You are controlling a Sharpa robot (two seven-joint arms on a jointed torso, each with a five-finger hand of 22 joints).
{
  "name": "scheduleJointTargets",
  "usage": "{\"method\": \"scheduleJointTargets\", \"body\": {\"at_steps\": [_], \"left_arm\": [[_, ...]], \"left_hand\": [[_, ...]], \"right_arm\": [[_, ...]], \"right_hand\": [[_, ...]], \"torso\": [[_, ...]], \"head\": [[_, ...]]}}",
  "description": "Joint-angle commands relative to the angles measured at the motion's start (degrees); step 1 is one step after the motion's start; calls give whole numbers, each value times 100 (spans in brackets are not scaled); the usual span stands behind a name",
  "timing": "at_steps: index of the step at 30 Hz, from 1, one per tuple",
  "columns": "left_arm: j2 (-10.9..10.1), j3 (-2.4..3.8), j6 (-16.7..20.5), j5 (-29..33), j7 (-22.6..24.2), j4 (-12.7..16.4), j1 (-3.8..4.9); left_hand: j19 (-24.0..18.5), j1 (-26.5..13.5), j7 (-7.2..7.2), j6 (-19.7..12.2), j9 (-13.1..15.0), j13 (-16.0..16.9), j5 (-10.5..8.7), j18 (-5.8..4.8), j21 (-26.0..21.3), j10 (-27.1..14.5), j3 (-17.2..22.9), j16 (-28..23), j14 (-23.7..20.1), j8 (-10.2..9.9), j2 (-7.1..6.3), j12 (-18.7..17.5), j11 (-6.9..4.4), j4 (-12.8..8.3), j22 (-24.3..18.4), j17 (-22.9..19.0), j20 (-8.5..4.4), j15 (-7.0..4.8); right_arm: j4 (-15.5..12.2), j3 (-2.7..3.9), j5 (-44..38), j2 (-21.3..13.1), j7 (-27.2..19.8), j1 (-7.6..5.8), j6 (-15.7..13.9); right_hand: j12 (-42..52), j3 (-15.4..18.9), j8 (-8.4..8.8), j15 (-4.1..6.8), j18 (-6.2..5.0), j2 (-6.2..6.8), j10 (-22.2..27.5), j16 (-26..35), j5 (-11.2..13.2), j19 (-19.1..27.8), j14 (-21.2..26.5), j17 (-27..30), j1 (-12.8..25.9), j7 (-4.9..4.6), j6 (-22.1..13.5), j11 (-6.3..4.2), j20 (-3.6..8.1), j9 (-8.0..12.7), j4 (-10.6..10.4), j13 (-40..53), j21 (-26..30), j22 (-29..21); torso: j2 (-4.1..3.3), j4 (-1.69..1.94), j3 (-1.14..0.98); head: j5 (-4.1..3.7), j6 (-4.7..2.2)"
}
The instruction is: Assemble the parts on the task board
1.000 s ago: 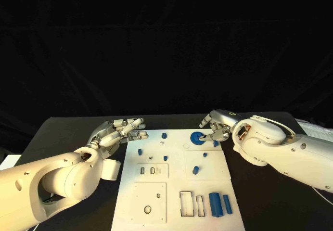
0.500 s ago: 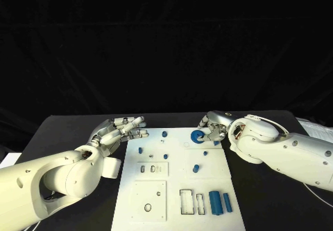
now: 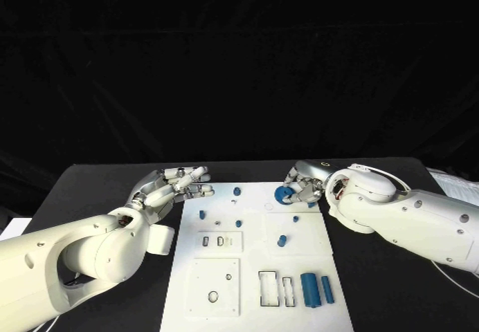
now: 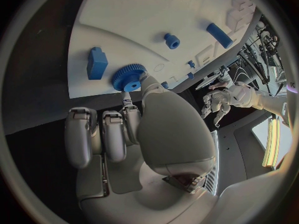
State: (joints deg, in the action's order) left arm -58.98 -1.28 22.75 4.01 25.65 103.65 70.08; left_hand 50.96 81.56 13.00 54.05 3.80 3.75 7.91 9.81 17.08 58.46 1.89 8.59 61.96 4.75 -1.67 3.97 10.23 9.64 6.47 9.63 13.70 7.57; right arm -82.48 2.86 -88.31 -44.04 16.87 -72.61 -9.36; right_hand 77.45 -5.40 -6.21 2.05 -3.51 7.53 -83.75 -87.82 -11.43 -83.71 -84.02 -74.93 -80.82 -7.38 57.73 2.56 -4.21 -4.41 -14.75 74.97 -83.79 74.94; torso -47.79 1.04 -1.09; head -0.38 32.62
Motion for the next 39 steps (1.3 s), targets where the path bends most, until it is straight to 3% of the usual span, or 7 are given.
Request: {"method": "scheduleJointTargets", "body": {"at_steps": [1,9,12,19,30,39], "left_arm": [[13,4,-121,14,30,5,7],[15,4,-126,14,24,5,7],[15,4,-128,14,23,5,7],[17,4,-129,14,16,2,7],[23,4,-133,14,10,3,7],[33,4,-142,14,4,3,7]], "left_hand": [[-8,38,9,12,-3,-5,-21,67,-28,-42,9,-34,-24,-36,36,-30,9,-39,-5,8,32,14],[-8,38,9,12,-3,-5,-21,67,-28,-42,9,-34,-24,-36,36,-30,9,-39,-5,8,32,14],[-8,38,9,12,-3,-5,-21,67,-28,-42,9,-34,-24,-36,36,-30,9,-39,-5,8,32,14],[-8,38,9,12,-3,-5,-21,67,-28,-42,9,-34,-24,-36,36,-30,9,-39,-5,8,32,14],[-5,42,7,18,-2,-4,-21,68,-30,-39,12,-40,-20,-39,44,-28,8,-47,-8,11,32,13],[-4,46,7,19,-2,-4,-20,68,-31,-39,14,-42,-18,-40,50,-28,8,-50,-10,11,32,12]], "right_arm": [[13,-9,-105,17,-14,24,174],[27,-13,-399,29,16,47,185],[10,-13,-547,30,9,61,136],[-69,-14,-788,31,-62,84,-59],[-414,-14,-768,60,-203,108,-660],[-627,-15,-905,315,-154,101,-923]], "right_hand": [[55,-21,-33,-21,90,-49,-105,-34,-20,-123,-517,-1108,-37,-3,77,-20,12,-6,64,484,-37,252],[127,-84,-56,-10,106,-90,-133,-53,6,-151,-525,-1150,-148,10,160,-33,21,-6,198,562,-78,332],[165,-292,-108,22,114,-208,-146,-62,291,-168,-528,-1168,-384,49,298,-69,44,-21,370,607,-102,380],[225,-598,-141,48,135,-258,-171,-75,313,-204,-533,-1200,-578,82,440,-102,72,-26,600,678,-151,482],[259,-891,-171,103,146,-230,-204,-94,-227,-228,-543,-1244,-155,171,664,-173,118,-42,562,740,-184,546],[236,-985,-158,122,144,-205,-201,-101,-370,-225,-546,-1260,-73,190,711,-192,139,-50,584,734,-180,538]], "torso": [[1,-2,2],[-1,-3,0],[-2,-2,-1],[-1,2,1],[-4,8,4],[-8,16,3]], "head": [[2,13],[-2,28],[-2,33],[-2,31],[16,15],[67,24]]}}
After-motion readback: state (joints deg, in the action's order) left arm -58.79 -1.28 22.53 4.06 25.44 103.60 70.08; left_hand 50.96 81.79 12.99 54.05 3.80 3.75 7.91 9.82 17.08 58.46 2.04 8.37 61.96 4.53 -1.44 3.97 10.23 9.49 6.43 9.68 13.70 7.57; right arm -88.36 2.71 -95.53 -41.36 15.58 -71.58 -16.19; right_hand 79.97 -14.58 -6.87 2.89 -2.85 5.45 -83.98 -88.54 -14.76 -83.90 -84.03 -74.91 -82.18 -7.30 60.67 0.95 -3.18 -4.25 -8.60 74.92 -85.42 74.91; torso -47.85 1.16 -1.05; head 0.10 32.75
